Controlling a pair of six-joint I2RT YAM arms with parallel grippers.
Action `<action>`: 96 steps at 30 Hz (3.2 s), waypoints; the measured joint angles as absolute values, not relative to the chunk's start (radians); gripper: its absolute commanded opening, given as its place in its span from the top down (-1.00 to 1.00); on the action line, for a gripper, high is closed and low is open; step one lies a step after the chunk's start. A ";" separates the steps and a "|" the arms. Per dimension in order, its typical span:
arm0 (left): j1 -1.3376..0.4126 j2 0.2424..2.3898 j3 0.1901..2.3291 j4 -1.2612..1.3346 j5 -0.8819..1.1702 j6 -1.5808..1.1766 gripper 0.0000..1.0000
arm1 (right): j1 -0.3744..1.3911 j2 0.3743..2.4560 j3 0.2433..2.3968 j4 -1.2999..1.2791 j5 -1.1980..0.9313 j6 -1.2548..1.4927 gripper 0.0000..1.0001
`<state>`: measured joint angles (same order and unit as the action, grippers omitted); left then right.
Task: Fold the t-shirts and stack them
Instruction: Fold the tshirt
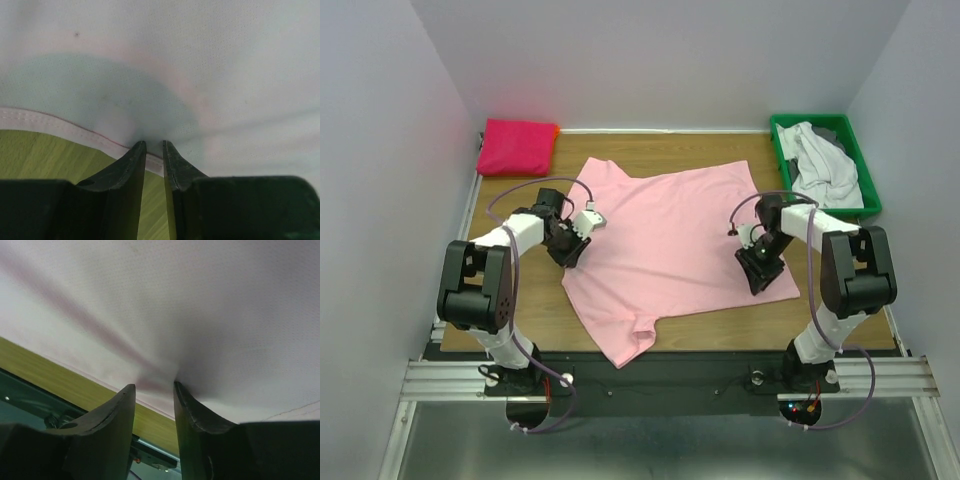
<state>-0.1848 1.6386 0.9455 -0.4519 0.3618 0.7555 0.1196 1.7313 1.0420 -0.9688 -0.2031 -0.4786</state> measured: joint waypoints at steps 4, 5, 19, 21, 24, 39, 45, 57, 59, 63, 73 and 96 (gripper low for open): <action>-0.168 1.641 0.950 -0.448 0.354 0.793 0.33 | 0.121 1.717 1.069 -1.063 -0.271 -0.544 0.01; -0.168 1.643 0.953 -0.452 0.350 0.805 0.31 | 0.121 1.716 1.092 -1.093 -0.297 -0.556 0.01; -0.162 1.660 1.063 -0.558 0.421 0.828 0.21 | 0.121 1.887 1.311 -0.975 -0.372 -0.487 0.17; -0.162 1.660 1.017 -0.555 0.423 0.829 0.25 | 0.121 1.905 1.289 -0.961 -0.366 -0.478 0.17; -0.162 1.655 0.971 -0.546 0.418 0.824 0.28 | 0.125 1.892 1.261 -0.952 -0.370 -0.467 0.17; -0.106 1.667 1.099 -0.674 0.443 0.873 0.06 | 0.194 1.815 1.257 -0.995 -0.394 -0.429 -0.10; -0.105 1.693 1.386 -0.608 0.504 0.759 -0.07 | 0.039 1.969 1.701 -0.949 -0.373 -0.394 -0.09; -0.105 2.114 1.757 -0.325 0.478 0.425 -0.14 | -0.025 2.344 2.088 -0.839 -0.241 -0.242 -0.12; -0.105 2.177 1.822 -0.310 0.451 0.390 -0.14 | -0.025 2.386 2.125 -0.818 -0.231 -0.217 -0.11; -0.105 2.276 1.935 -0.280 0.412 0.349 -0.14 | -0.025 2.450 2.180 -0.783 -0.212 -0.177 -0.10; -0.105 2.441 2.099 -0.270 0.395 0.295 -0.19 | -0.025 2.468 2.190 -0.740 -0.183 -0.155 -0.09; -0.162 2.606 2.318 -0.348 0.332 0.356 0.41 | -0.041 2.475 2.190 -0.719 -0.218 -0.149 0.50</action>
